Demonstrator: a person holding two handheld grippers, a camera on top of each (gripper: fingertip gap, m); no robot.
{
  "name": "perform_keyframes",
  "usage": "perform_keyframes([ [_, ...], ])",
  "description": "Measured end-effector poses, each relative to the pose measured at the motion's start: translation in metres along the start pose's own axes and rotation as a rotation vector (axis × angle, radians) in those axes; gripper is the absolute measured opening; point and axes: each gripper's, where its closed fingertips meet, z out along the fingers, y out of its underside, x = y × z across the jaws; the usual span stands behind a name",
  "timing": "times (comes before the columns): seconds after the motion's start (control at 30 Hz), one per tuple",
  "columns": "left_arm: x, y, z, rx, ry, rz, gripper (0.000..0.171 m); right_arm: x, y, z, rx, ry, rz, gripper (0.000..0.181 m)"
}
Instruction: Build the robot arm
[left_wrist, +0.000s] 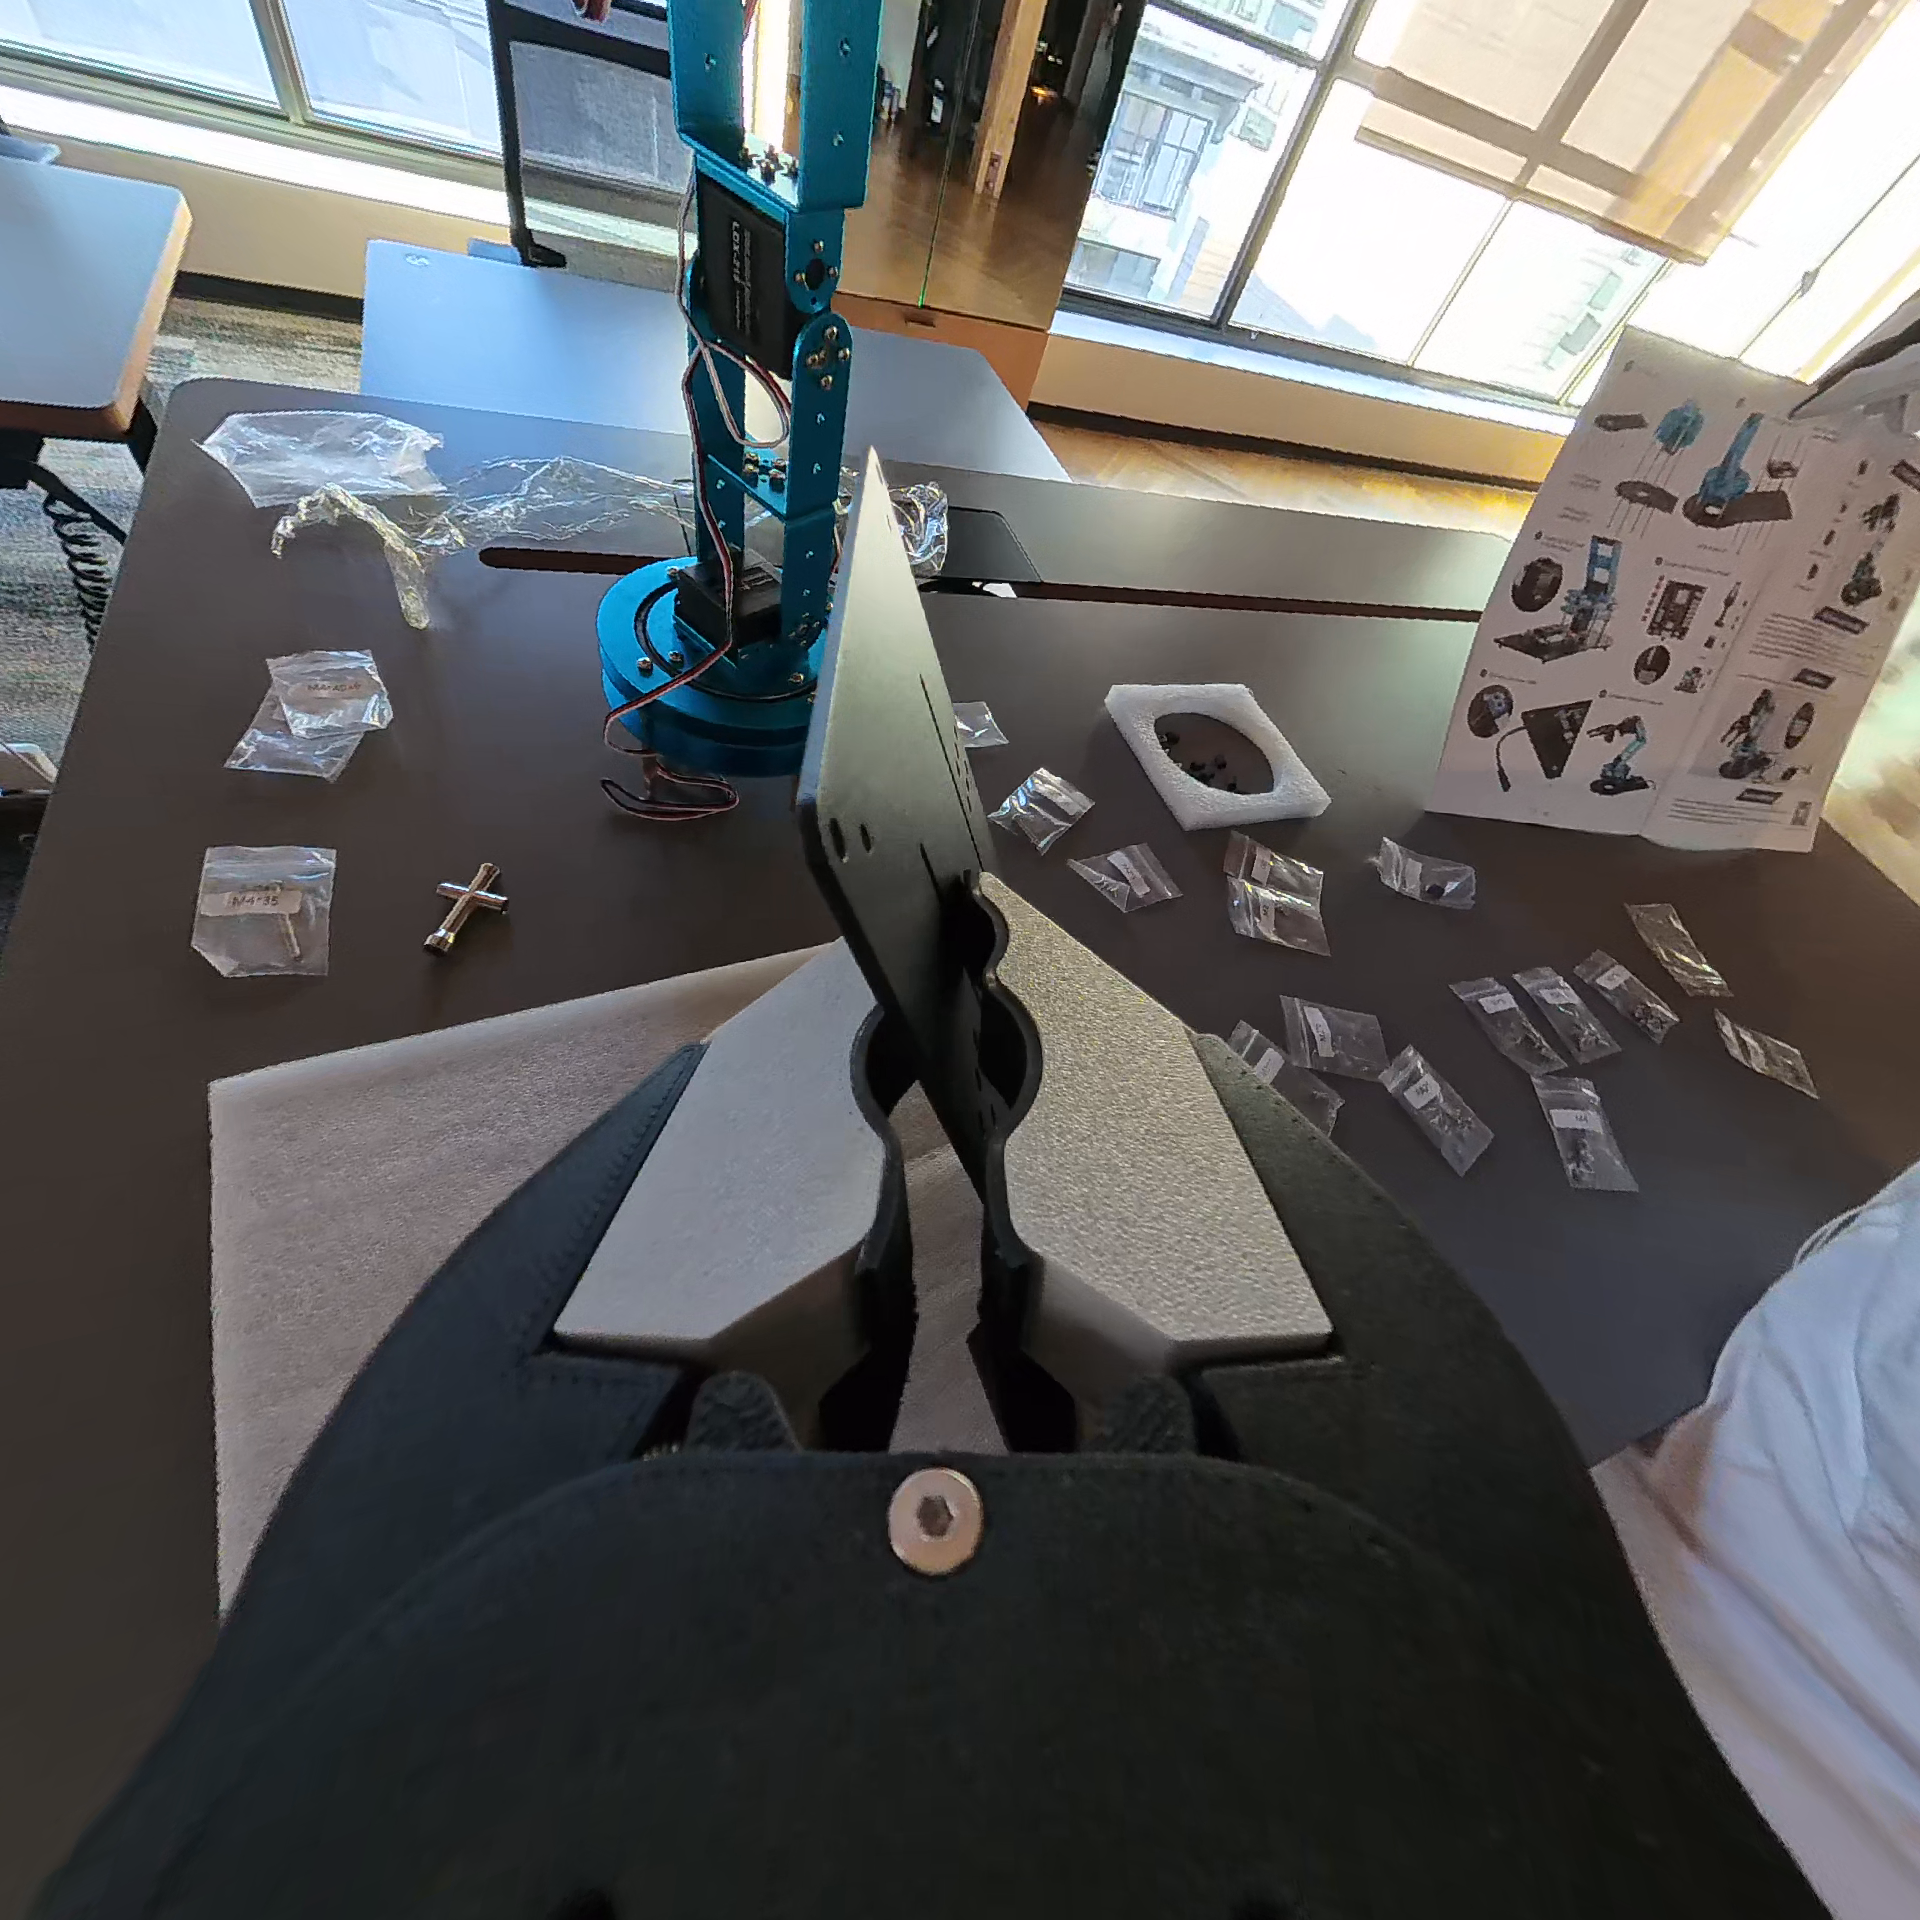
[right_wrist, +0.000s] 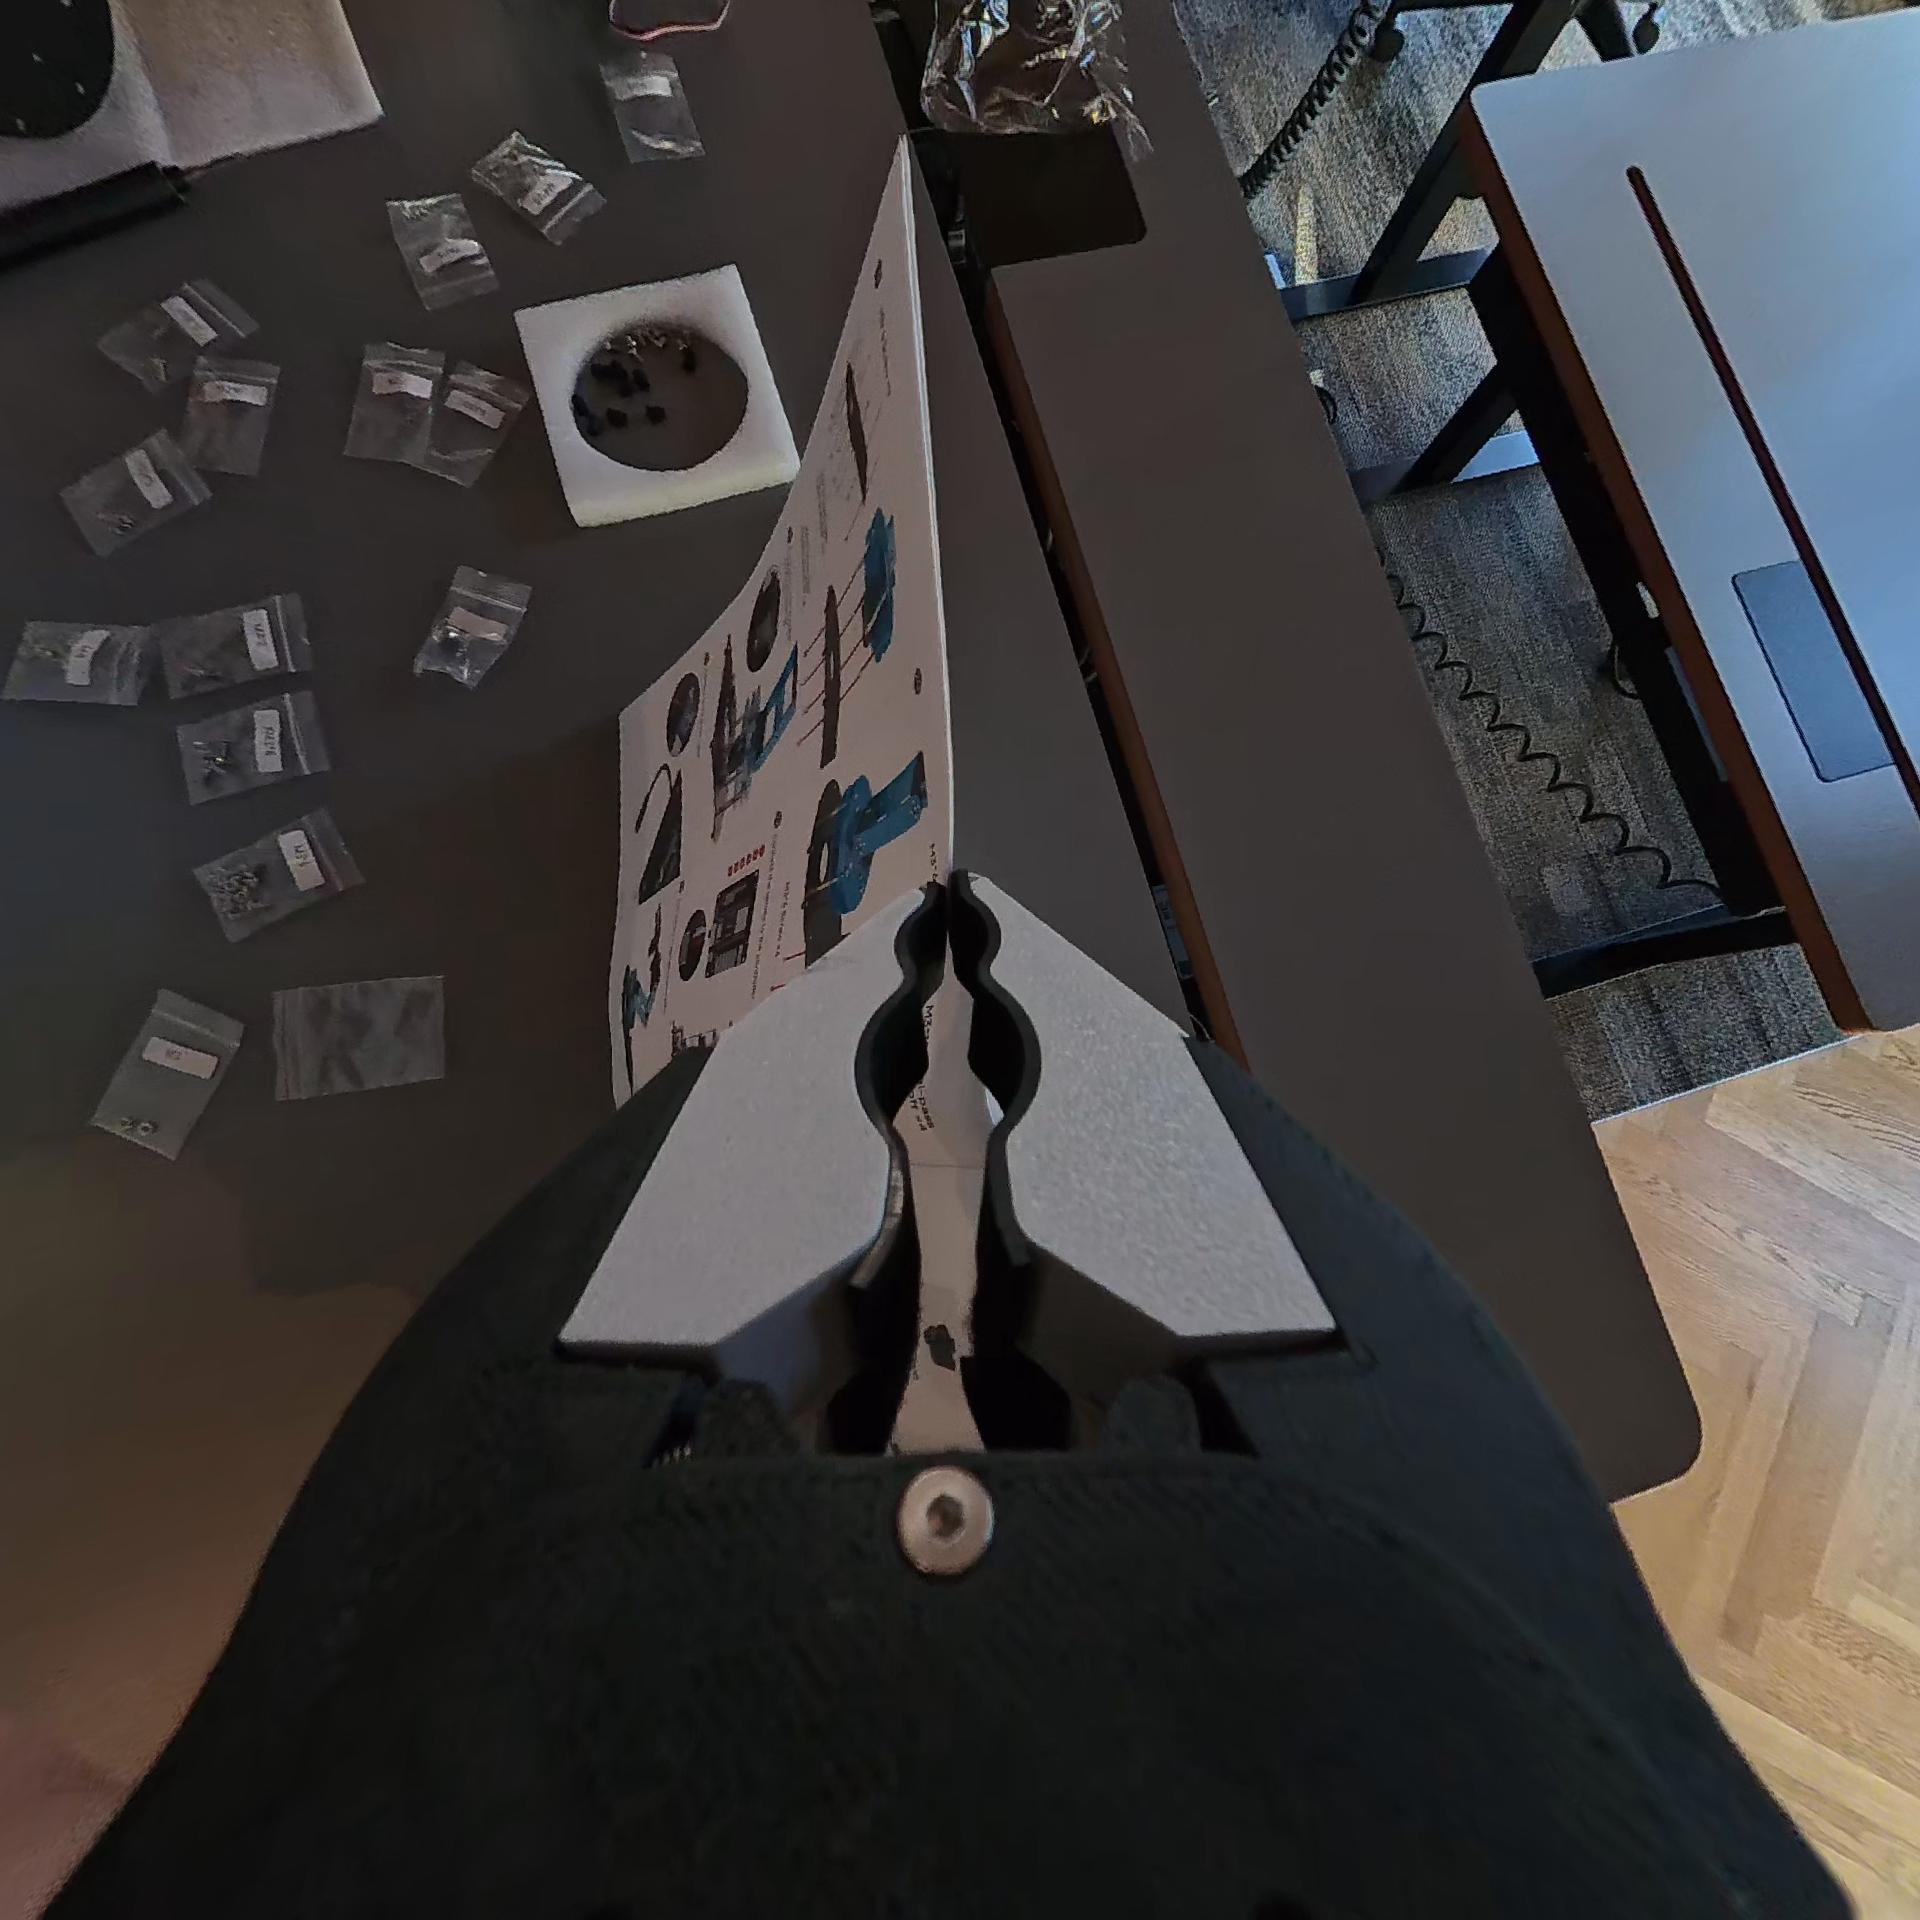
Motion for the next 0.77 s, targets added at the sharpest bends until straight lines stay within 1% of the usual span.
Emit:
perform_keyframes([
  [0.3, -0.002, 0.001, -0.003, 0.033, -0.011, -0.005, 0.002, -0.008, -0.003, -0.005, -0.017, 0.037, -0.036, 0.000],
  [0.6, -0.006, 0.003, -0.003, 0.038, 0.002, -0.016, 0.002, -0.007, -0.005, -0.001, -0.020, 0.052, -0.031, 0.000],
  [0.77, -0.008, 0.003, -0.002, 0.026, 0.000, -0.013, 0.002, -0.013, -0.009, 0.000, -0.021, 0.053, -0.062, 0.000],
])
